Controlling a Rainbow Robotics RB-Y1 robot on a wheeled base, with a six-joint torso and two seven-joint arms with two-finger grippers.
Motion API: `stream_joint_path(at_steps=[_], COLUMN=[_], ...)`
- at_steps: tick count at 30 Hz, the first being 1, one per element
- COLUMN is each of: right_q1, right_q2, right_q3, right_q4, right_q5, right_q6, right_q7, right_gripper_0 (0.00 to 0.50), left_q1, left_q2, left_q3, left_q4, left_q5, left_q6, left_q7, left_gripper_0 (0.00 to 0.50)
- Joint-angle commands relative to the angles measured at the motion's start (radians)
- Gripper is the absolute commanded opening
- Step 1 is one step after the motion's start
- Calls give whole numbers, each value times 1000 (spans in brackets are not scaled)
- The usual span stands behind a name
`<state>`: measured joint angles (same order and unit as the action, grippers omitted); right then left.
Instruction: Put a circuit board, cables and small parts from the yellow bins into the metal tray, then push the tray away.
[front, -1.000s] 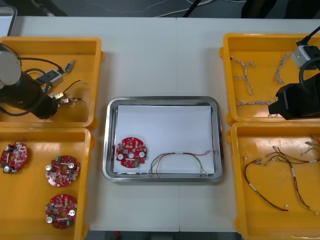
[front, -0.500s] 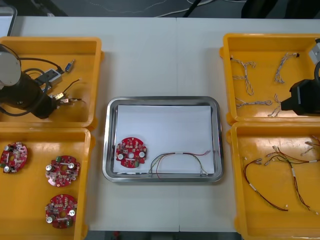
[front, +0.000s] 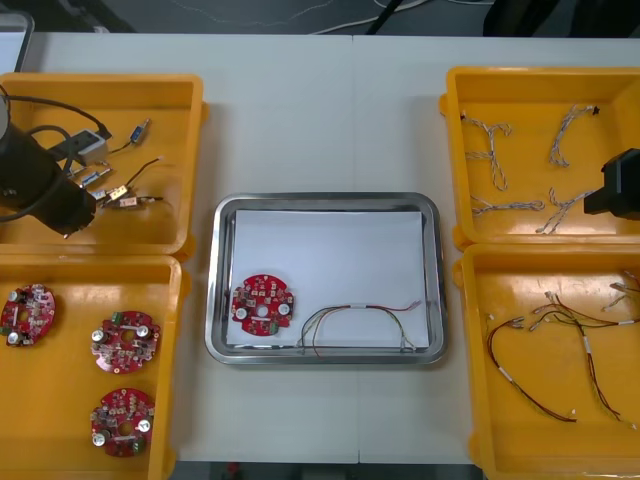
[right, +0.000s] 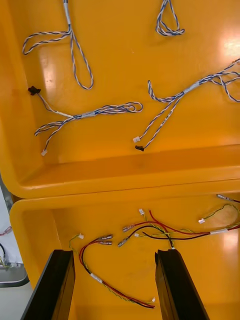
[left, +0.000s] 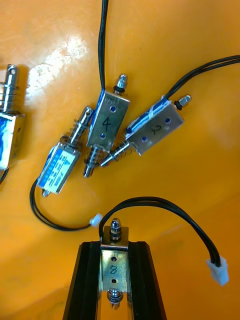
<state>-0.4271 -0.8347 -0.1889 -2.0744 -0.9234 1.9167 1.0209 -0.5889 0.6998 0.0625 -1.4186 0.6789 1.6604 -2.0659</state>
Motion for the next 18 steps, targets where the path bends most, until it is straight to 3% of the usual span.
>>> stream_joint_path(at_steps=[1, 10, 18], right_q1=[-68, -136, -216], right_q2=[-40, -40, -40], right_q3=[-27, 20, 138], right_q4=[62, 171, 281], right_q5=[8, 40, 101], right_q6=[3, 3, -22], right_q7=[41, 67, 53], right_gripper_0=[471, 470, 470], left_q1=[-52, -97, -101], left_q2=[50, 52, 30], left_q3=[45, 76, 77], left_q4=[-68, -149, -306], left_q5=[8, 19, 59], left_q6=[39, 167, 259], left_q7=[96, 190, 383], left_gripper_0=[0, 0, 0])
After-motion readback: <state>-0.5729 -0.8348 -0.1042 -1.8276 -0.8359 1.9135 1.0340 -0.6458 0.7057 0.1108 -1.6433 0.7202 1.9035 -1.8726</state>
